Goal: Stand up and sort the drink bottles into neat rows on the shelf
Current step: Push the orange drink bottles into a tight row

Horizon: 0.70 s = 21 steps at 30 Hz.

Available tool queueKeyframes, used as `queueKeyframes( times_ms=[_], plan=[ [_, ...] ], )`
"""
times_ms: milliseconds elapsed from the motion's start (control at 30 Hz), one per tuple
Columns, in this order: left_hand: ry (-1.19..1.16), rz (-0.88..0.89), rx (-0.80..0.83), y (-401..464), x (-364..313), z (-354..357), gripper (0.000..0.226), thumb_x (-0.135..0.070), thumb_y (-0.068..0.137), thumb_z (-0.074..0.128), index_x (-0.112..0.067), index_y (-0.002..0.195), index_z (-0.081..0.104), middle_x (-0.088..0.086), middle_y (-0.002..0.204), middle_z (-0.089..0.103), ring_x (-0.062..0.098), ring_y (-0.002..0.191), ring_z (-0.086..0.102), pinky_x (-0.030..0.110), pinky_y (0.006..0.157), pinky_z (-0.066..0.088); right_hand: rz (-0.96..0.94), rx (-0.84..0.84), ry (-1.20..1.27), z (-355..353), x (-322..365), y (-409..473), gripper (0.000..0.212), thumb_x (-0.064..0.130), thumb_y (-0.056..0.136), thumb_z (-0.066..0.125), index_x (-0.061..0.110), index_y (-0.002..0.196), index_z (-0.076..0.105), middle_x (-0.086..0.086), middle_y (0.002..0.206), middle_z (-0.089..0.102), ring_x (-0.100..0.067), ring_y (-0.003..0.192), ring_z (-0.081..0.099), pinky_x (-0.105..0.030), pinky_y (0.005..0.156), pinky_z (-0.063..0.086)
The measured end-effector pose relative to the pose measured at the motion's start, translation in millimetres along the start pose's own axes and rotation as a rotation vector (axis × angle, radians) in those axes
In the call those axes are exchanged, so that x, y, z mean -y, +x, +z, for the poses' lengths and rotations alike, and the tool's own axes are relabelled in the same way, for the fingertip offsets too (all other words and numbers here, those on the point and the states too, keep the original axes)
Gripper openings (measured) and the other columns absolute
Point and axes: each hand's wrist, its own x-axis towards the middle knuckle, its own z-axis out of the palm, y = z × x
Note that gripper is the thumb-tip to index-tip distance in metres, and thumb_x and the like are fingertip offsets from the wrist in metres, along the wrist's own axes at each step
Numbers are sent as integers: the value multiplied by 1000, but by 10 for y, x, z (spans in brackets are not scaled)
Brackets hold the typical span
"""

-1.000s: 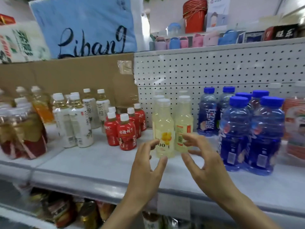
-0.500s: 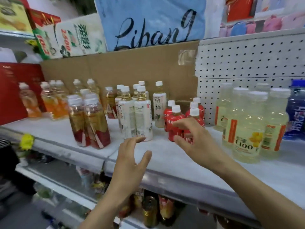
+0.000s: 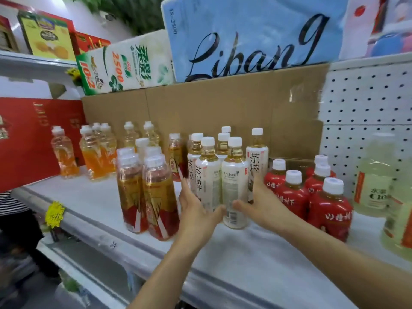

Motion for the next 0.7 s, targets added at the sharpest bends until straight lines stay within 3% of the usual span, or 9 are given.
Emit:
queueKeyframes(
  times_ms=[67, 133, 300, 433, 600, 700],
  plan=[
    [-5, -53, 21, 186, 77, 77, 123, -41, 70, 83, -44, 151, -9, -9, 160, 17, 13, 146, 23, 44, 117, 25, 18, 2, -72, 33, -69, 92, 69, 28, 86, 70, 26, 139, 27, 5, 141, 50, -18, 129, 51, -44, 102, 48],
    [-36, -73, 43, 337, 133, 125, 117, -40, 64, 80, -51, 148, -1, -8, 155, 26, 18, 144, 29, 54, 113, 36, 27, 20, -114, 49, -125, 170, 66, 32, 85, 71, 26, 137, 30, 7, 140, 51, -15, 126, 53, -40, 101, 49],
    [-81, -72, 103, 539, 266, 160, 96, -19, 71, 72, -47, 142, 14, -9, 147, 32, 14, 138, 35, 48, 111, 41, 83, 8, -171, 110, -142, 300, 69, 34, 84, 72, 24, 137, 28, 4, 140, 51, -17, 125, 55, -38, 100, 50],
    [-84, -44, 144, 607, 278, 149, 93, -7, 81, 70, -40, 146, 11, -9, 145, 31, 14, 137, 35, 43, 110, 42, 103, -35, -142, 156, -112, 328, 75, 29, 84, 73, 23, 139, 23, 1, 144, 48, -21, 130, 51, -43, 105, 46],
    [-100, 61, 228, 525, 208, -37, 103, -21, 80, 76, -54, 147, 6, -19, 152, 32, 8, 142, 33, 50, 111, 40, -20, -259, -93, 227, 81, 354, 93, 20, 83, 73, 31, 149, 7, 2, 155, 18, -17, 144, 23, -47, 115, 30],
    [56, 249, 235, 323, 99, -333, 96, -31, 89, 70, -45, 153, 0, -24, 158, 18, -4, 145, 17, 33, 120, 24, -221, -470, -158, 331, 340, 352, 86, 22, 86, 71, 24, 150, 14, 10, 151, 16, -6, 141, 13, -37, 116, 21]
  ],
)
